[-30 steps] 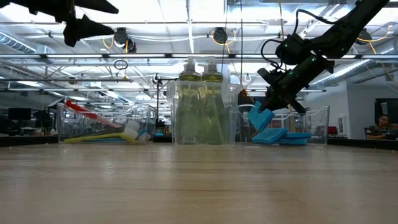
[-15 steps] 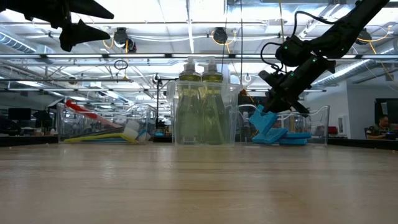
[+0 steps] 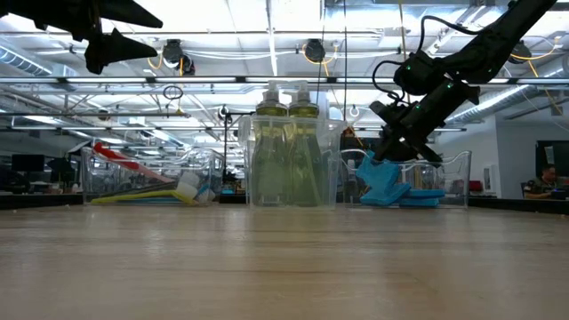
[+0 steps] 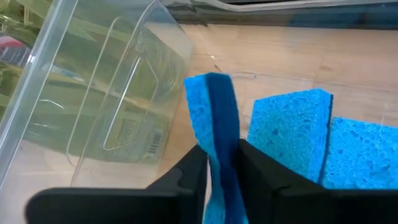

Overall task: Pick & Place Kitchen Sink Supplies
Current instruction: Put the blue sponge into the right transparent bin, then return to Home Position

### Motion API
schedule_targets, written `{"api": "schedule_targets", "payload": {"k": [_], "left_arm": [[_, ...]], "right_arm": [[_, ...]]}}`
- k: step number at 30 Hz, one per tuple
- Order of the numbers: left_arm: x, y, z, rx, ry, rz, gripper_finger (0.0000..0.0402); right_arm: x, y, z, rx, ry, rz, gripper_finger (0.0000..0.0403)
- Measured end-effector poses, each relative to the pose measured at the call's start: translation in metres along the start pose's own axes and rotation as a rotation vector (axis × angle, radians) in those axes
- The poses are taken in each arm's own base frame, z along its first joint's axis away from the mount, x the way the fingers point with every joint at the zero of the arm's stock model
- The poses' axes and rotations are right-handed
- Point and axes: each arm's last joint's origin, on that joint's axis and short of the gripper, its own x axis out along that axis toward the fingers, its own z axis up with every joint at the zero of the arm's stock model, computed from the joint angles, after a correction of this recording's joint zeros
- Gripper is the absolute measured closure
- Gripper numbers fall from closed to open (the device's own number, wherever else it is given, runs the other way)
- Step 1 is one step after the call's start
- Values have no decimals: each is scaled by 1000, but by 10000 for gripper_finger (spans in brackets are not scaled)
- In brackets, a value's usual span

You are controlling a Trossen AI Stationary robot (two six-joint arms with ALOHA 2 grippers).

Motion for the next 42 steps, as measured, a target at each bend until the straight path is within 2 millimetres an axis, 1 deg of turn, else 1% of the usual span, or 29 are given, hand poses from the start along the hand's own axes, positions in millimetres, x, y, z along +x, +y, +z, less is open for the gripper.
{"api": "schedule_targets", "payload": {"k": [7, 11, 15, 20, 25, 34, 37, 42], "left_arm": [[0, 0, 0, 0, 0, 0, 128], [0, 0, 0, 0, 0, -1, 128], [0, -1, 0, 3, 14, -32, 128], [0, -1, -1, 6, 24, -42, 128], [0, -1, -2, 8, 28, -37, 128], [0, -1, -2, 11, 29, -35, 128], [0, -1, -2, -31, 29, -35, 128], [0, -1, -1, -67, 25, -36, 128]], "right_arm": [[0, 0, 0, 0, -3, 0, 282], [0, 1, 2, 1, -16, 13, 260], [-5, 6, 6, -4, -65, 47, 253], [-17, 11, 10, -26, -107, 78, 257], [-35, 20, 15, -40, -166, 133, 263], [-83, 44, 25, -96, -285, 447, 267], [-99, 49, 26, -72, -331, 500, 268], [-120, 54, 25, -108, -370, 582, 266]]}}
